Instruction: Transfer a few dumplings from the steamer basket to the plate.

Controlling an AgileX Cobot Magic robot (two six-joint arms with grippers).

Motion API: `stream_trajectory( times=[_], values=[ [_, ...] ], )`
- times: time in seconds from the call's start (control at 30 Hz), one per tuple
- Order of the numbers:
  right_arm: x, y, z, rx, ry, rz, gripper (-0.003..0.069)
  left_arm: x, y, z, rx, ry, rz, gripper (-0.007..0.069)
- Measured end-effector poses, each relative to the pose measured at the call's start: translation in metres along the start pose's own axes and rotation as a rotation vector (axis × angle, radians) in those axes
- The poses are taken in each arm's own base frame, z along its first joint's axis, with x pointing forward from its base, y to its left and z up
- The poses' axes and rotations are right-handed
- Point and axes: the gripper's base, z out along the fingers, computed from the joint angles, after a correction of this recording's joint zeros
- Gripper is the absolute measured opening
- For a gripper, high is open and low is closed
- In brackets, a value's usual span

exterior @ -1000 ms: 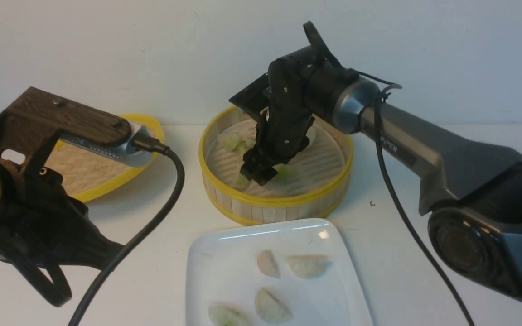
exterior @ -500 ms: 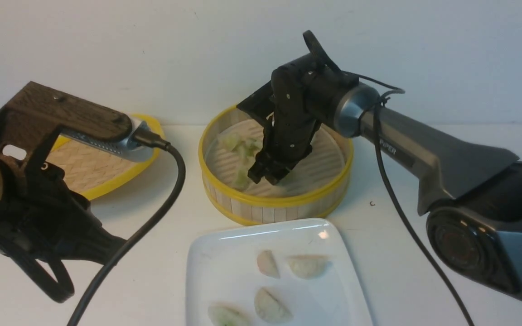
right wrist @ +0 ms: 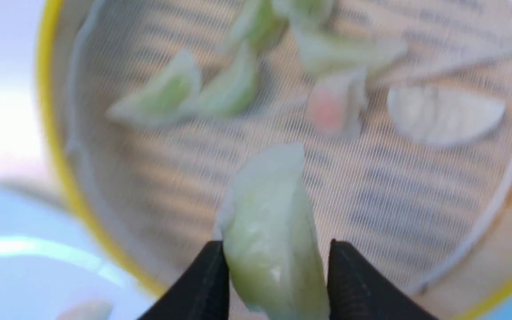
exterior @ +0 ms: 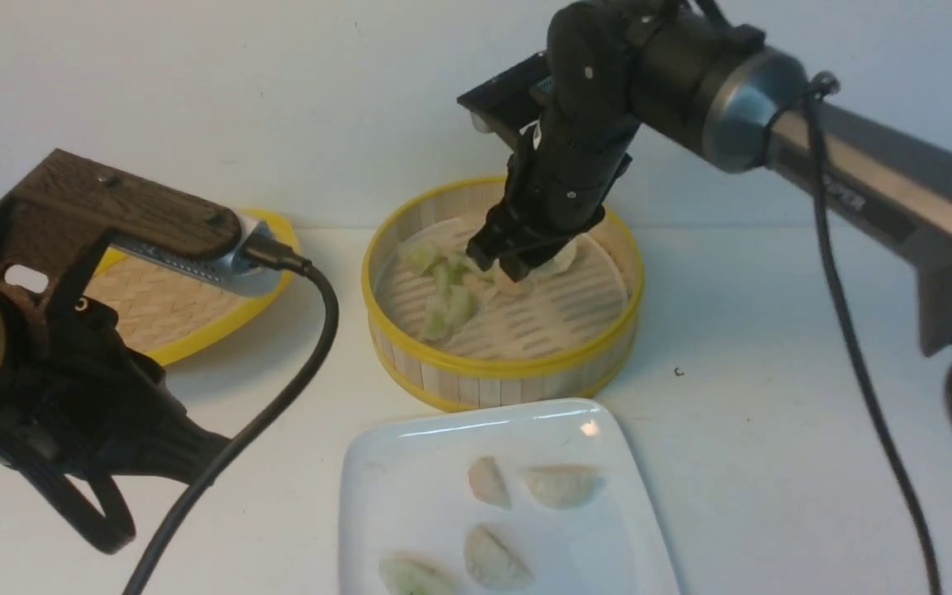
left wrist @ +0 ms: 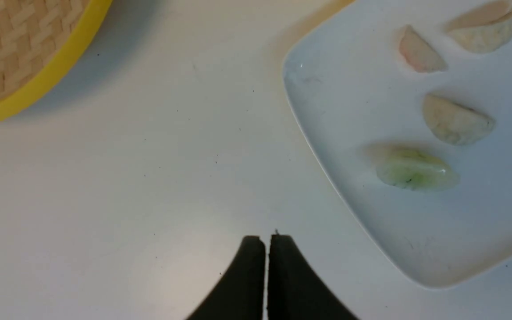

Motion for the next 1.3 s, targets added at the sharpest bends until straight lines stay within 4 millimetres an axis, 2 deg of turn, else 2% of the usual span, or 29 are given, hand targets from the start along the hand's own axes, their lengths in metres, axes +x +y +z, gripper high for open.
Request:
stream_trajectory(
  times=[0.1,0.13,0.23,0.3,0.4,0.5,0.57,0.67,0.77,0.83,0.87,0.93,0.97,1.0,1.03,1.1,1.13,1.23,1.27,1.3],
  values=[
    [0.015,0.007,-0.020,-0.054,0.011,0.024,0.0268,0.000,0.000,0.000,0.000,0.000,0.000,-0.0006],
    [0.022,0.011,-0.032,-0.086,0.009,0.039,0.0268,0.000,0.000,0.000,0.000,0.000,0.000,-0.0006],
    [0.042,0.020,-0.049,-0.152,0.031,0.066,0.0264,0.000,0.000,0.000,0.000,0.000,0.004,-0.0006],
    [0.064,0.031,-0.052,-0.196,0.081,0.076,0.0183,0.000,0.000,0.000,0.000,0.000,0.011,-0.0006],
    [0.094,0.051,-0.044,-0.251,0.174,0.076,0.0189,0.000,0.000,0.000,0.000,-0.002,0.020,-0.0006],
    [0.128,0.075,-0.020,-0.284,0.314,0.047,0.0190,-0.002,0.000,0.000,0.004,-0.022,0.035,-0.0006],
    [0.141,0.084,-0.002,-0.278,0.347,0.033,0.0190,-0.004,-0.001,0.000,0.008,-0.044,0.039,-0.0006],
    [0.144,0.085,0.017,-0.251,0.317,0.032,0.0190,-0.006,-0.001,0.000,0.011,-0.065,0.042,-0.0006],
    [0.141,0.084,0.029,-0.234,0.282,0.052,0.0224,-0.007,-0.001,0.000,0.013,-0.075,0.042,-0.0006],
    [0.140,0.084,0.031,-0.228,0.267,0.072,0.0302,-0.007,-0.001,0.000,0.013,-0.075,0.042,-0.0006],
    [0.139,0.084,0.031,-0.227,0.265,0.073,0.0311,-0.007,-0.001,0.000,0.013,-0.075,0.042,-0.0006],
    [0.137,0.083,0.028,-0.215,0.269,0.069,0.0451,-0.007,-0.001,0.000,0.013,-0.075,0.042,-0.0006],
    [0.136,0.082,0.028,-0.213,0.266,0.069,0.0459,-0.007,-0.001,0.000,0.013,-0.075,0.042,-0.0006],
    [0.131,0.081,0.023,-0.207,0.276,0.062,0.0505,-0.007,-0.001,0.000,0.013,-0.075,0.042,-0.0006],
    [0.130,0.082,0.022,-0.207,0.277,0.062,0.0508,-0.007,-0.001,0.000,0.013,-0.075,0.042,-0.0006],
    [0.119,0.079,0.001,-0.193,0.254,0.061,0.0494,-0.007,-0.001,0.000,0.013,-0.075,0.042,-0.0006],
    [0.118,0.079,-0.001,-0.192,0.245,0.060,0.0488,-0.007,-0.001,0.000,0.014,-0.075,0.041,-0.0006],
    [0.106,0.073,-0.058,-0.164,0.106,0.052,0.0309,-0.007,-0.001,0.000,0.013,-0.075,0.042,-0.0006],
    [0.105,0.072,-0.067,-0.155,0.082,0.053,0.0280,-0.007,-0.001,0.000,0.013,-0.075,0.042,-0.0006],
    [0.106,0.068,-0.099,-0.130,0.000,0.055,0.0176,-0.007,-0.001,0.000,0.013,-0.075,0.042,-0.0006]
  ],
)
